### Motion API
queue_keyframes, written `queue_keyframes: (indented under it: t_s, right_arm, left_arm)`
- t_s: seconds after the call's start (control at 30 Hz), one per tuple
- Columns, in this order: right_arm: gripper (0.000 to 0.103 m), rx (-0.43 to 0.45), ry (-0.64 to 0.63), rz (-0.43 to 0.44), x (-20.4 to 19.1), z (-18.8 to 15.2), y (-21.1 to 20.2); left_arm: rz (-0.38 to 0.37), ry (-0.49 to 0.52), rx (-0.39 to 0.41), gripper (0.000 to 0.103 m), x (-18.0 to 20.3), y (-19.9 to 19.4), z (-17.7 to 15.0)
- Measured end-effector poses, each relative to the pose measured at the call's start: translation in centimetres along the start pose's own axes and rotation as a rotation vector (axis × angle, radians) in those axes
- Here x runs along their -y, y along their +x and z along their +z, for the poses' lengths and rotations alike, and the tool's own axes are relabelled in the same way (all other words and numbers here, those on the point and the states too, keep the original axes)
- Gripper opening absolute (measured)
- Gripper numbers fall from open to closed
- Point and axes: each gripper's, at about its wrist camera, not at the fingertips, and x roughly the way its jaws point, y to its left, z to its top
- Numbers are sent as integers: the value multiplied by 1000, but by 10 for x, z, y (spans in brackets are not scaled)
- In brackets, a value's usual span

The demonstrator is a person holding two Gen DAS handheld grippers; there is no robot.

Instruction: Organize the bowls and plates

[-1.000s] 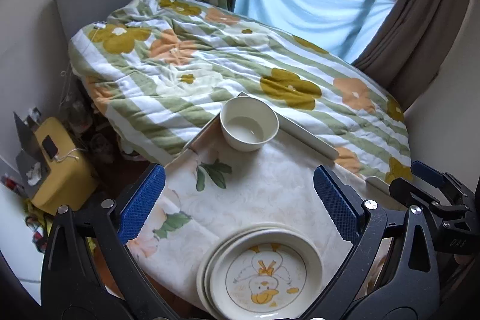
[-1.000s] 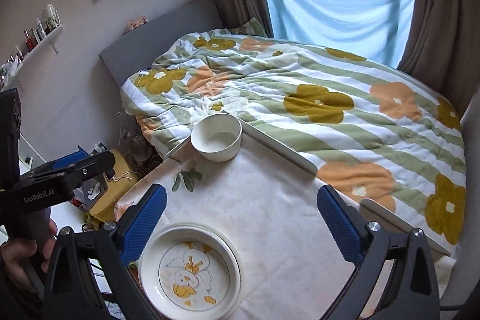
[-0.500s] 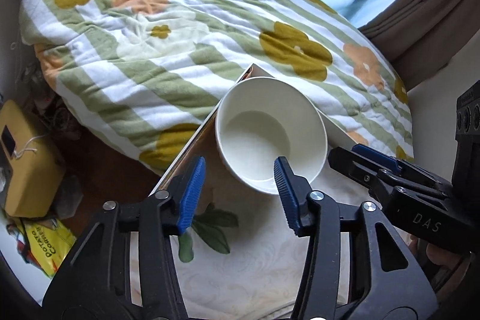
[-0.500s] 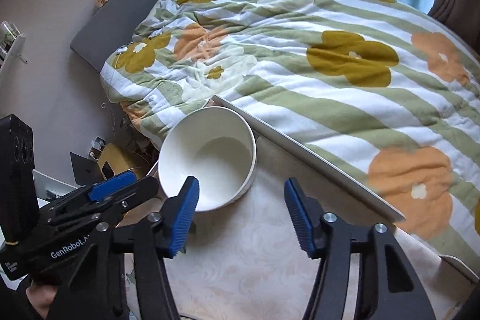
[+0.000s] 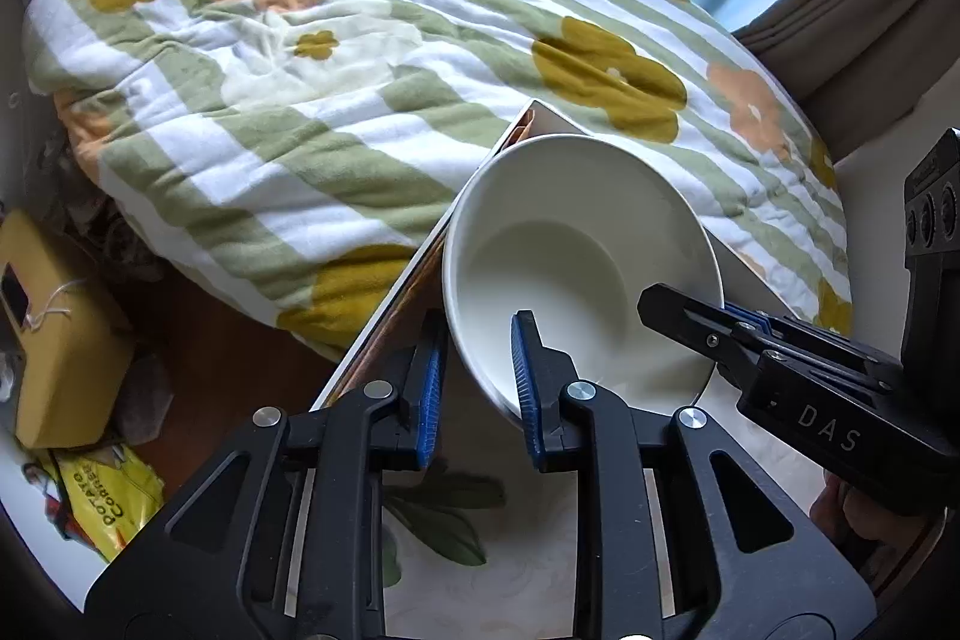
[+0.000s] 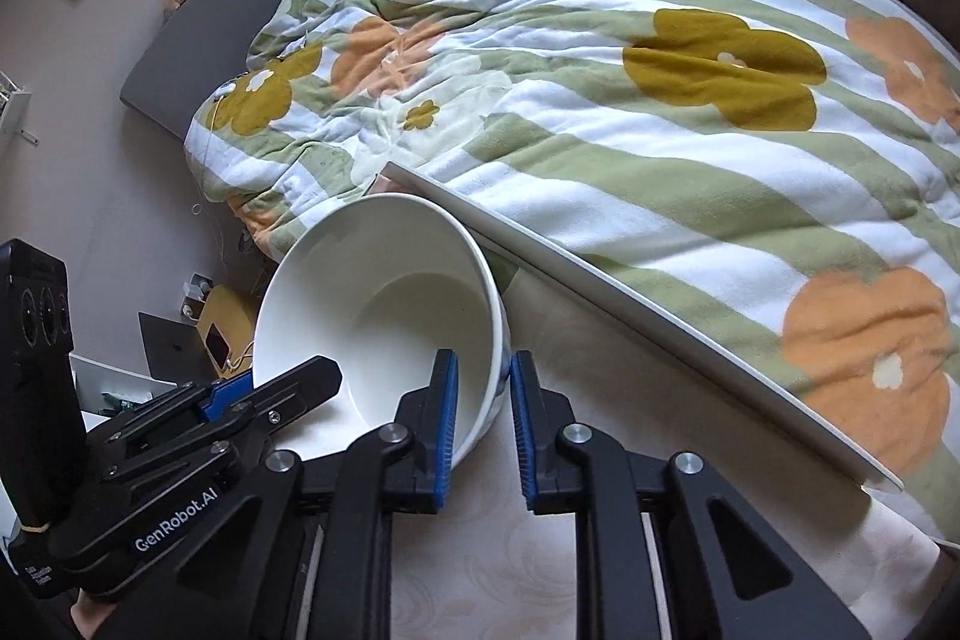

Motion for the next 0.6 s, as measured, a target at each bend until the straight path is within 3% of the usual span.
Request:
queue_keyframes:
  t_s: [0.3,0.6]
  right_arm:
    - [16,51,15,7,-1,-6,-25]
    - [16,171,32,0,-2,-46,-118]
  left_arm:
    - [23,56,46,19,18,-26,-2]
    - [-2,141,126,19,73,-99,-32]
